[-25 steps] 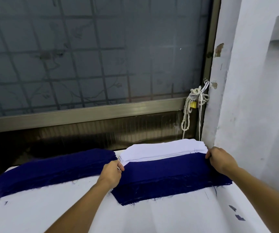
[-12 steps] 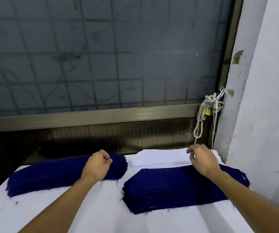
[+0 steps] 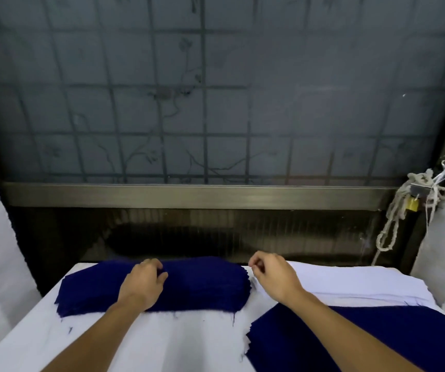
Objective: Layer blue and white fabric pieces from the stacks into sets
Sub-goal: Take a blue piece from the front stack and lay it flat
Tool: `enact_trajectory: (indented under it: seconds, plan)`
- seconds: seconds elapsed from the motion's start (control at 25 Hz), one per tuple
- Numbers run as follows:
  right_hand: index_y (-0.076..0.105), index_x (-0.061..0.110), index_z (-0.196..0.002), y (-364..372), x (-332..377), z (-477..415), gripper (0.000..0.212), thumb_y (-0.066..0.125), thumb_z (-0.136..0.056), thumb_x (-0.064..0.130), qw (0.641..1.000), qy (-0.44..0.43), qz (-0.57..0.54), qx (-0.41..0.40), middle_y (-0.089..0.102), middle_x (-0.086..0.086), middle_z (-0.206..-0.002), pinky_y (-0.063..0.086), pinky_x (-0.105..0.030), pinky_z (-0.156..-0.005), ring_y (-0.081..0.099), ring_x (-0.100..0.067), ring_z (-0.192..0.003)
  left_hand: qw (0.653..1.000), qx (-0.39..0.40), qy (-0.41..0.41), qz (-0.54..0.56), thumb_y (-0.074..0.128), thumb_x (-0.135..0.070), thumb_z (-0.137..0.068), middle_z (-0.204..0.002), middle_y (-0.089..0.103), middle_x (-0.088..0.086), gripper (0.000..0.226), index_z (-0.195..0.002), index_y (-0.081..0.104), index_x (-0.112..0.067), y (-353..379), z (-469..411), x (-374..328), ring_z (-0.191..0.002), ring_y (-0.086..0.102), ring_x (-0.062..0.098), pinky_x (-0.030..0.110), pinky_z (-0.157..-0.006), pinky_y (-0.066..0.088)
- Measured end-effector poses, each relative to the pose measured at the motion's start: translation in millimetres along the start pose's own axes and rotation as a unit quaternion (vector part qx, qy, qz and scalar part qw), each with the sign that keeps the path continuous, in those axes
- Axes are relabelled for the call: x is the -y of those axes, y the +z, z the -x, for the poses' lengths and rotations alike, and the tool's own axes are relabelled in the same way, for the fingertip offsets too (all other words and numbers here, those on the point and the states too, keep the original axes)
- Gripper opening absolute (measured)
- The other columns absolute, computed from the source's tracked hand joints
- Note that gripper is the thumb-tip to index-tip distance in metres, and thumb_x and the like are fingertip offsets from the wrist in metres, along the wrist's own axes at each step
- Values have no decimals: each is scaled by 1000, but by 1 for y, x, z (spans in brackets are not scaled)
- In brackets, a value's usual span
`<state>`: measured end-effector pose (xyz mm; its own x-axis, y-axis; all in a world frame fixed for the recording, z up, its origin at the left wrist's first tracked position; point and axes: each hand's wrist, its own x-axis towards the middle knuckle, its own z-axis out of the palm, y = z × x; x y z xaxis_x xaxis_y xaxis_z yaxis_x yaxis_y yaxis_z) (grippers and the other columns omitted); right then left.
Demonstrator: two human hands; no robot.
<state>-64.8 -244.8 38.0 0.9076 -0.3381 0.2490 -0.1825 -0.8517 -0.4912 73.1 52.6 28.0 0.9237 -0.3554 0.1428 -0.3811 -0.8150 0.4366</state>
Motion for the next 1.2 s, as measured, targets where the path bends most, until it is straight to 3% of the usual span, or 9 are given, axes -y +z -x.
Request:
enact_trajectory:
  seconds: [0.16,0.32,0.4,0.52,0.64,0.72,0.84,1.0,1.2]
  plan:
    - [67,32,-101,34,16,-25,10,58,-101,29,999,-37,12,17,64,14,-97,49,-18,-73,59,-6,-86,999,-1,1,-36,61,-42,-99,-132,55,-2,40,-134,57,-22,6,-18,21,-115,58,14,33,-103,51]
    - [66,31,-110,62,29,-46,14,56,-101,36,996,-73,48,14,59,12,-113,46,-29,-97,50,-8,-107,999,11,-20,38,68,-32,-96,-105,64,0,12,-97,64,-20,13,-32,24,-90,63,12,34,-90,55]
    - [63,31,-117,72,38,-52,19,56,-101,39,994,-92,59,20,56,11,-122,42,-30,-102,48,-9,-115,999,18,-1,26,65,-30,-98,-99,62,0,14,-89,58,-21,14,-32,24,-85,60,12,32,-84,54]
    - [54,31,-134,85,50,-59,36,57,-100,41,989,-126,70,32,49,12,-137,35,-33,-110,41,-11,-129,997,-4,67,-43,56,-36,-102,-111,52,-6,12,-95,53,-27,15,-27,26,-97,51,11,32,-90,51]
    - [41,33,-147,95,64,-65,53,58,-98,42,985,-154,56,54,42,11,-149,23,-35,-118,30,-12,-142,986,5,140,-94,46,-37,-106,-138,40,-11,10,-113,51,-33,20,-24,37,-124,39,13,35,-109,38]
    - [46,37,-142,98,71,-69,46,59,-98,41,985,-162,39,41,50,11,-140,22,-34,-118,34,-12,-137,982,17,172,-77,44,-35,-106,-135,42,-21,7,-110,49,-38,20,-25,42,-130,32,7,39,-118,25]
    - [62,37,-124,98,74,-71,24,57,-100,40,979,-198,54,-7,63,17,-114,26,-32,-112,45,-7,-120,986,19,166,-7,54,-41,-100,-106,47,-27,14,-90,45,-41,14,-28,43,-114,36,1,37,-109,29]
    - [66,34,-119,90,62,-67,23,56,-100,43,980,-187,75,-11,65,17,-110,27,-30,-108,49,-7,-116,991,30,109,75,66,-64,-85,-107,47,-26,35,-109,43,-54,-6,-36,51,-108,37,5,33,-97,34]
    - [67,31,-121,74,40,-67,25,55,-102,43,990,-125,68,15,66,15,-110,33,-32,-105,50,-9,-117,992,19,74,-97,63,-65,-87,-105,52,-24,27,-108,59,-49,-45,-41,101,-112,39,5,36,-102,23]
